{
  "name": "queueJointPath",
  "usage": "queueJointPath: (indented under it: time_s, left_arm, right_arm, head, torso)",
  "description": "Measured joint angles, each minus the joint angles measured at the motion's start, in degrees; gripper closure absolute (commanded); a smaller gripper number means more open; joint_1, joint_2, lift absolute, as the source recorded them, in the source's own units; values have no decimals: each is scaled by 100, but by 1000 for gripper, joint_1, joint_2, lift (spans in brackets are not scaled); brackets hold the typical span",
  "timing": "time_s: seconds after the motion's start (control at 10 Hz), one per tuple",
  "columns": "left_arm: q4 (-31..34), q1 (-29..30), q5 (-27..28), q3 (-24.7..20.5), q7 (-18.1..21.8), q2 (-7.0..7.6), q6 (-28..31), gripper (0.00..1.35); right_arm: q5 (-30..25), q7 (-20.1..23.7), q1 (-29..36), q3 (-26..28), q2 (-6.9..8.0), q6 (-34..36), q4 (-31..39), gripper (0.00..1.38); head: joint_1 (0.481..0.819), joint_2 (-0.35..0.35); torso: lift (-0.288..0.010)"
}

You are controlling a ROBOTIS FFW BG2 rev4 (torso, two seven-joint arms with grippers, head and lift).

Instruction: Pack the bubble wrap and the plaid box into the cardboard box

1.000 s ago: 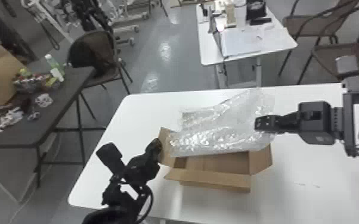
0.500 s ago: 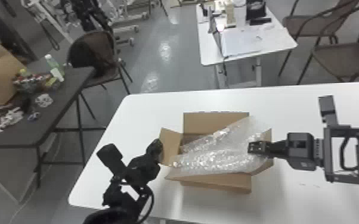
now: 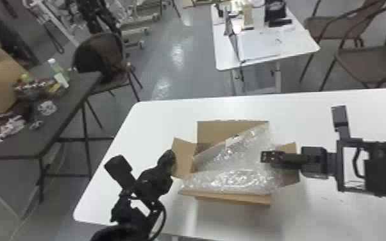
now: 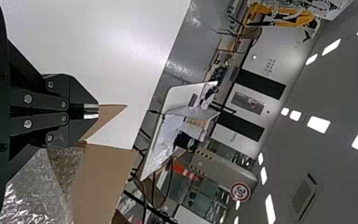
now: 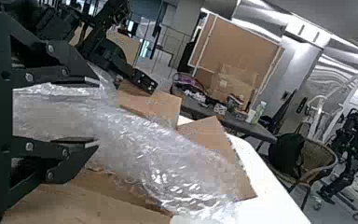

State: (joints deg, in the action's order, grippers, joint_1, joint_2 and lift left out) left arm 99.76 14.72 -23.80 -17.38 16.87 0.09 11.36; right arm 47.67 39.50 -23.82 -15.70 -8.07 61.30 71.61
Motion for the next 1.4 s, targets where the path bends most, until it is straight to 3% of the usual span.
queueJointPath:
  time_s: [0.4,0.6,0.8,0.9,1.1,1.3,1.4]
  left_arm:
    - [2,18,-44,-2,0,0,-43,1220]
    - [3,36,-73,-2,0,0,-58,1220]
    - [5,48,-103,-2,0,0,-83,1220]
    - [4,54,-123,-7,0,0,-102,1220]
    - [4,119,-192,-36,0,0,-158,1220]
    - [16,173,-242,-64,0,0,-211,1220]
    - [19,186,-250,-74,0,0,-229,1220]
  right_arm:
    - [-600,-39,451,843,-36,-145,1558,196]
    - [-485,-301,1042,1364,-9,-922,2311,194]
    - [-1060,-442,1716,1983,-34,-1380,3226,183]
    - [-1642,-942,2221,2309,-16,-1815,3812,190]
    - [-2611,-1780,3362,2710,217,-3370,4467,190]
    - [-3696,-2687,4344,2821,661,-4543,4912,190]
    - [-4033,-2900,4747,2836,760,-5006,4935,190]
  head:
    - [695,350]
    - [695,308]
    - [695,258]
    - [695,196]
    - [695,114]
    - [695,50]
    - [695,41]
  torso:
    - [-64]
    - [-64]
    - [-64]
    - [-64]
    - [-64]
    - [-64]
    - [-64]
